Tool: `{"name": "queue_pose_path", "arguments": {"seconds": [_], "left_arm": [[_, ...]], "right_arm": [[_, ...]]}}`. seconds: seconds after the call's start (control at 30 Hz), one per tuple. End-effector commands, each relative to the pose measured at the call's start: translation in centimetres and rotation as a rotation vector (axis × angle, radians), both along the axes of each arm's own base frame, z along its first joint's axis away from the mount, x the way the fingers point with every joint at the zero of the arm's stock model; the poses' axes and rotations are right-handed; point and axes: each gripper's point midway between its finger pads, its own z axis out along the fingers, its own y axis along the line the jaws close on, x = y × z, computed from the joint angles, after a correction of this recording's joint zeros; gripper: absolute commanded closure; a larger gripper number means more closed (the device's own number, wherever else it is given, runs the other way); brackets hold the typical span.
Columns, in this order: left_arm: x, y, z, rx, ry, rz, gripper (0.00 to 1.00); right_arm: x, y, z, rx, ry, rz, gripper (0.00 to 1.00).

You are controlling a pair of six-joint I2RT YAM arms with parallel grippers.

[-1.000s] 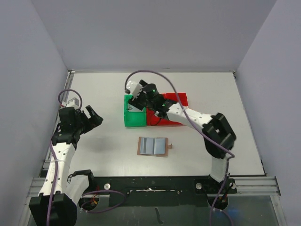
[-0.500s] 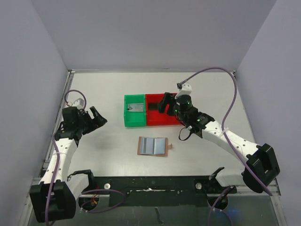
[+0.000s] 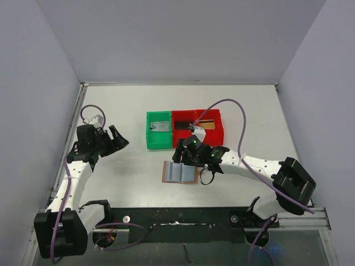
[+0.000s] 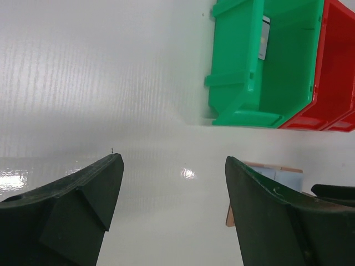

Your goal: Take the credit cards out of the card holder

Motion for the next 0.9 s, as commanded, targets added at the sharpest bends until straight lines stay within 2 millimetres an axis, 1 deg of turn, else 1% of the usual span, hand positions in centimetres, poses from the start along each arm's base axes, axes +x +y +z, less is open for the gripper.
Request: {"name": "queue_pose_path", "arguments": {"seconds": [0.0, 0.03, 0.13, 0.17, 0.27, 0.5, 0.57, 0.63, 0.7, 0.87], "left_arm": [[0.9, -1.3, 1.8, 0.020, -0.085, -0.057, 0.27], [0.8, -1.3, 1.8, 0.025, -0.086, -0.058, 0.27], [0.8, -1.4, 1.8, 0.038, -0.088, -0.054, 0.27], [0.8, -1.4, 1.9, 0.040, -0.089, -0.054, 0.27], [0.9, -1.2, 1.8, 0.047, -0.088, -0.051, 0.28], [1.0, -1.3, 1.2, 0.047, -0.064, -0.064, 0.30], [1.0, -1.4, 1.2, 0.046, -0.064, -0.067, 0.31], [0.9, -1.7, 1.3, 0.046, -0.069, -0.077, 0.32], [0.7, -2.6, 1.4, 0.037, -0.075, -0.111, 0.32], [-0.5, -6.2, 1.4, 0.009, -0.071, -0.193, 0.35]], "right_arm": [[0.7, 1.2, -0.6, 0.039, 0.033, -0.029, 0.40], [0.6, 1.3, -1.3, 0.021, 0.051, -0.024, 0.41], [0.3, 2.1, -2.8, 0.003, 0.089, 0.008, 0.53], [0.3, 2.5, -3.0, 0.005, 0.099, 0.022, 0.54], [0.5, 2.6, -3.7, -0.032, 0.115, 0.020, 0.54], [0.3, 1.7, -5.0, -0.077, 0.143, -0.007, 0.63], [0.1, 1.6, -5.3, -0.080, 0.150, -0.003, 0.67], [-0.2, 1.4, -5.7, -0.082, 0.160, -0.002, 0.68], [-0.5, 1.4, -6.0, -0.076, 0.167, 0.010, 0.69], [-0.7, 0.5, -6.9, -0.054, 0.189, -0.002, 0.79]]}}
